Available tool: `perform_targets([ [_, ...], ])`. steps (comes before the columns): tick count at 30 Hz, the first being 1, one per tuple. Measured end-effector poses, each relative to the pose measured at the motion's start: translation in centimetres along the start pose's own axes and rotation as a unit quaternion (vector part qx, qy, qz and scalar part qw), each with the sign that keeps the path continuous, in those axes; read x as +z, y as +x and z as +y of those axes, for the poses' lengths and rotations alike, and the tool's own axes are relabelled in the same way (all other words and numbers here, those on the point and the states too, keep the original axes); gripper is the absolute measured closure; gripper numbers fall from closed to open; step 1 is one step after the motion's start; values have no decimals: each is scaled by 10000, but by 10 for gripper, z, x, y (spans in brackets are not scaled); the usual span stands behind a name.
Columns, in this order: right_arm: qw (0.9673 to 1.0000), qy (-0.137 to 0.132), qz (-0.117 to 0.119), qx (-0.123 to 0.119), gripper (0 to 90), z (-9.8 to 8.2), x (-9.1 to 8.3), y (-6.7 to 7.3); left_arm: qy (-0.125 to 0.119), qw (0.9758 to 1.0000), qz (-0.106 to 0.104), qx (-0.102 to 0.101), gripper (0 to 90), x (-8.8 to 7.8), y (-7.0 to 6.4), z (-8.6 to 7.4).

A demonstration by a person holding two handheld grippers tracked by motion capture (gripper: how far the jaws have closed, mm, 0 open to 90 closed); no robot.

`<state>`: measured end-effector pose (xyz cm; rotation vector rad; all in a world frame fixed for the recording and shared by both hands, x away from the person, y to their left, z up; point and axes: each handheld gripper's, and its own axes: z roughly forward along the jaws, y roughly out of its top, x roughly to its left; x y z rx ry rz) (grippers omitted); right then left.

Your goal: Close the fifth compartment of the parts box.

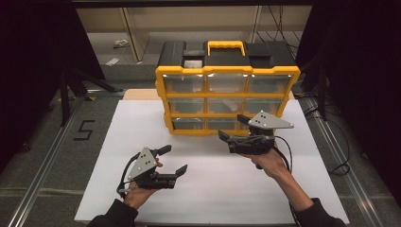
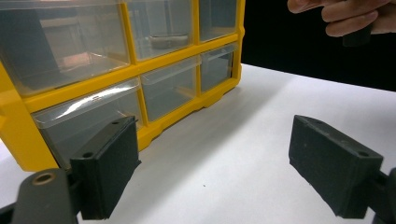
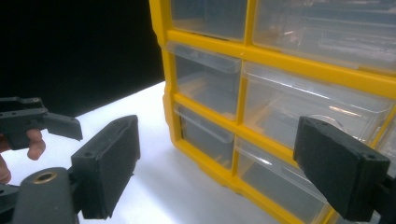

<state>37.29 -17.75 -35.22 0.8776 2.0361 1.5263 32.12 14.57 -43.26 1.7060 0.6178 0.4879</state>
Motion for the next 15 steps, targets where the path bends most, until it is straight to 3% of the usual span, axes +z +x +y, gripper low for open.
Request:
perform_targets([
  [15, 9999, -108, 36, -2, 159, -8, -4, 6, -13, 10000, -1, 0, 156, 0, 0, 0],
])
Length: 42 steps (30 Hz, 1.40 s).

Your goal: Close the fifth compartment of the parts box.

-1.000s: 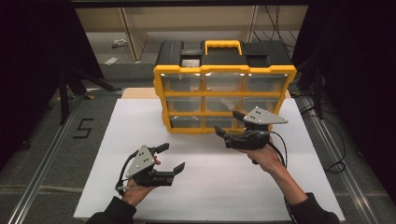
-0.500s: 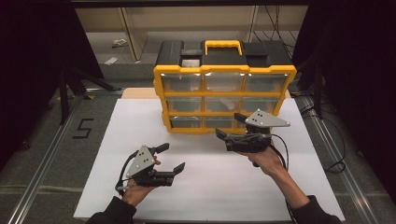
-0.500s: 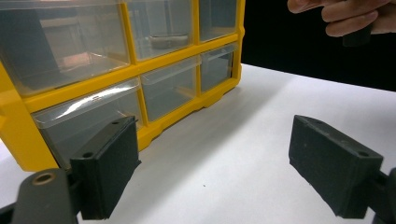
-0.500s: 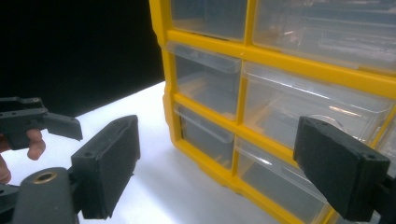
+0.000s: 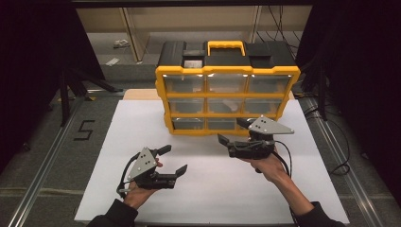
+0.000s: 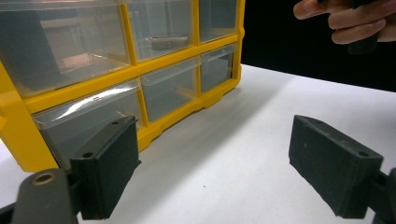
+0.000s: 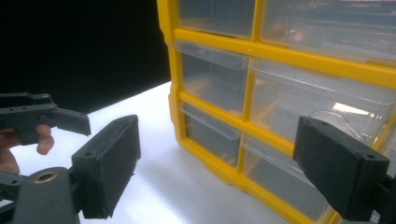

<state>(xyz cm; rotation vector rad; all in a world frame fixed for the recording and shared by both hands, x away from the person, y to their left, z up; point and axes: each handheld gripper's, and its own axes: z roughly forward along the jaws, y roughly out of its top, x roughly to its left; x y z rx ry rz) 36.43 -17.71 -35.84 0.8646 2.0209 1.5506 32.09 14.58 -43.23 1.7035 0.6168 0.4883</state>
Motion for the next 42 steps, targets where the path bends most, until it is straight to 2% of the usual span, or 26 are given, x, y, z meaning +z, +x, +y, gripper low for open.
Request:
perform_targets([
  [23, 9998, -152, 9, -123, 159, -8, -10, 7, -17, 10000, -3, -25, 156, 1, 0, 0],
  [30, 9997, -226, 9, -13, 159, -14, -18, 8, -9, 10000, 6, -22, 156, 1, 0, 0],
  [42, 9997, -149, 82, 184, 159, -27, -20, 6, -37, 10000, -5, 13, 156, 0, 0, 1],
])
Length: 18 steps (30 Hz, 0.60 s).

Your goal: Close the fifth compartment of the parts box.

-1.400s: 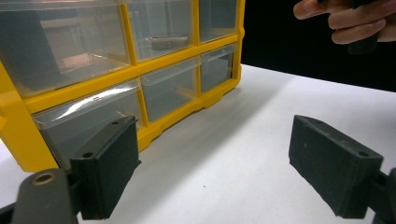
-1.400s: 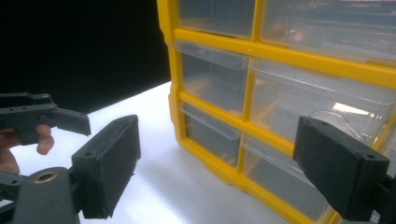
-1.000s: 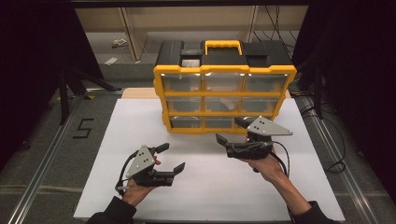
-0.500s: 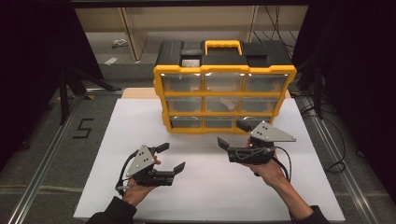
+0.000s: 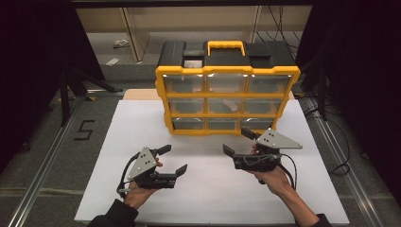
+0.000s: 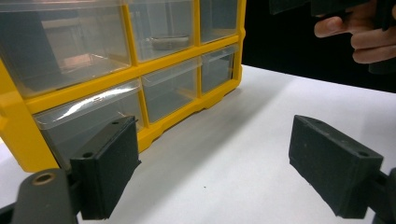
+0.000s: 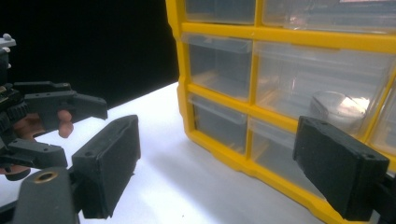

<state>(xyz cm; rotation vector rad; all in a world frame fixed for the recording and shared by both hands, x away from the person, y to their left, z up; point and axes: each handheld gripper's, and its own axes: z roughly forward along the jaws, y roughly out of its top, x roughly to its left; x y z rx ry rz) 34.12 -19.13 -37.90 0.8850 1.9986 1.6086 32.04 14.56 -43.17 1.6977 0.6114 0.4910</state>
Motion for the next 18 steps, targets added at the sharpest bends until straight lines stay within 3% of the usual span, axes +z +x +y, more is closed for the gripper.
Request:
perform_targets([
  [6, 9999, 78, -21, -87, 159, -7, -1, 3, -6, 10000, -18, 10, 156, -2, 0, 0],
  [18, 9998, -61, -18, -162, 159, -13, -8, 9, -22, 10000, -26, -3, 155, -1, -1, 0],
])
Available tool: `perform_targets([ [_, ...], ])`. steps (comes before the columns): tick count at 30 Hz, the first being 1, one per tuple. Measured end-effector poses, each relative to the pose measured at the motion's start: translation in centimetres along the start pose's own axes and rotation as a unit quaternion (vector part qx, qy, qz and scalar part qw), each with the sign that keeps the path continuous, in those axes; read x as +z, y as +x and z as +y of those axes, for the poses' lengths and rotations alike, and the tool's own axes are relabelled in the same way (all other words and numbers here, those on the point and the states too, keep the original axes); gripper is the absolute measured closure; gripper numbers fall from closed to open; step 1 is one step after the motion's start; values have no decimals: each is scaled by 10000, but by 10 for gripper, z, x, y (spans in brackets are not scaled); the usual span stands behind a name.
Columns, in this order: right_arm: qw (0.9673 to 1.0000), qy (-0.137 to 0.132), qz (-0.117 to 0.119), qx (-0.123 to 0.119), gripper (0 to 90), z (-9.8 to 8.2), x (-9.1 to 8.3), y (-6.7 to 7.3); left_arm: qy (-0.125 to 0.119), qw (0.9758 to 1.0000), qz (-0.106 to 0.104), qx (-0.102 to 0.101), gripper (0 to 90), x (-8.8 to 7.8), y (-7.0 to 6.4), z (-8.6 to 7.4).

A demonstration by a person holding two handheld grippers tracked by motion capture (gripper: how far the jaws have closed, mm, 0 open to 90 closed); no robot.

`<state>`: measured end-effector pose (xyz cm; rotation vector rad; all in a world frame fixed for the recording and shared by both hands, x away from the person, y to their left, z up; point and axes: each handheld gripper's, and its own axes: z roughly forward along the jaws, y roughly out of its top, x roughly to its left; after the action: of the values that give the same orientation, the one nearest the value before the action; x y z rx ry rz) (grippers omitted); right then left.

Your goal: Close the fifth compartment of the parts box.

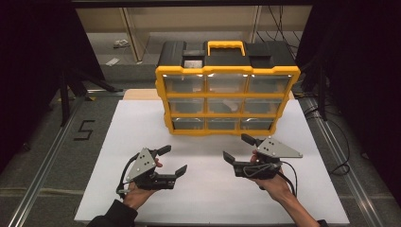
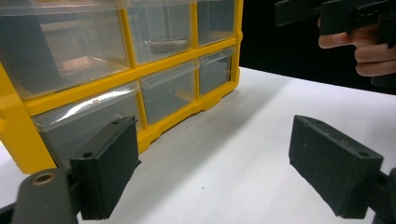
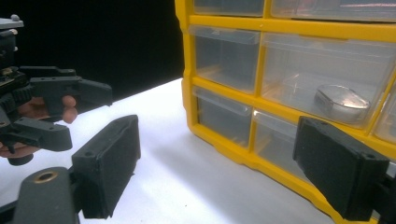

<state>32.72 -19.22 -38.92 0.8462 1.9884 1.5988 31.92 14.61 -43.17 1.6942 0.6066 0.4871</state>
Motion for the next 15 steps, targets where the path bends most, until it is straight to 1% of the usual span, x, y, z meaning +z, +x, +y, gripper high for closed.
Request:
perform_targets([
  [9, 10000, -48, -53, 5, 159, -4, -6, -1, -20, 10000, -10, -6, 155, 0, 0, 0],
  [12, 10000, -59, -73, -29, 159, -6, -8, -1, -27, 10000, -13, 2, 155, 0, 0, 0],
  [15, 9999, -78, -75, 1, 158, -7, -10, -1, -39, 10000, -18, -4, 155, 0, 0, 0],
])
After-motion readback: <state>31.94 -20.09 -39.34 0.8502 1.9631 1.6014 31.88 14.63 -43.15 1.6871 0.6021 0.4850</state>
